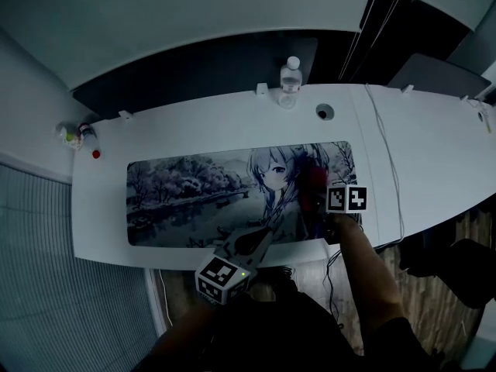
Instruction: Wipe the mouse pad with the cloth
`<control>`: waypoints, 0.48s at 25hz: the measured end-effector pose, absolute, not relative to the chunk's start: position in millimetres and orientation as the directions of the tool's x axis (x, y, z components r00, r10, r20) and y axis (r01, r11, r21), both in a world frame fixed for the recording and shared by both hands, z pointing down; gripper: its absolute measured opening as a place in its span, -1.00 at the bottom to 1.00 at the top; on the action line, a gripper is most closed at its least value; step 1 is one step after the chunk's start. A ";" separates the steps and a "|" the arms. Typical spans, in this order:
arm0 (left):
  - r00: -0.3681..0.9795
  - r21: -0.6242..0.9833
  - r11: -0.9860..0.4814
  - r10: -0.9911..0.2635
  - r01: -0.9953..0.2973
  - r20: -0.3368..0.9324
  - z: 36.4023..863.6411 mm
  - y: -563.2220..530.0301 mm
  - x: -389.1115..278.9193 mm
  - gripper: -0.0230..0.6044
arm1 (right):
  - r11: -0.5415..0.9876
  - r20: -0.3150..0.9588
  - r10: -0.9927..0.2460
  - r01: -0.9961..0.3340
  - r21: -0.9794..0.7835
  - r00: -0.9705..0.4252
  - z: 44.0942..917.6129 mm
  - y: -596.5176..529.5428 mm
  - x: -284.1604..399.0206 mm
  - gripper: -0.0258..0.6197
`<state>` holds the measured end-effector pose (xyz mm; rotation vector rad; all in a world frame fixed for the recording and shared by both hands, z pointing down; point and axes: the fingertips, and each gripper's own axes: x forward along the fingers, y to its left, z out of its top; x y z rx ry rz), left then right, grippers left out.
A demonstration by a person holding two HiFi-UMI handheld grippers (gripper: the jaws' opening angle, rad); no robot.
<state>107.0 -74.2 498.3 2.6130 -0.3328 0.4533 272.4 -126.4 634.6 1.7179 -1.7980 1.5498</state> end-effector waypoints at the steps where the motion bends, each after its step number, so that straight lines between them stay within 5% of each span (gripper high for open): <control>1: 0.917 0.403 -0.861 -0.159 -0.311 0.367 498.5 -77.1 102.0 -0.91 | -0.227 0.743 -0.597 -0.825 -0.517 -0.301 634.7 -129.9 266.2 -0.59; 12: 0.903 0.414 -0.827 -0.236 -0.380 0.359 502.7 -106.0 29.9 -0.91 | -0.148 0.747 -0.562 -0.845 -0.514 -0.356 635.7 -175.4 181.8 -0.59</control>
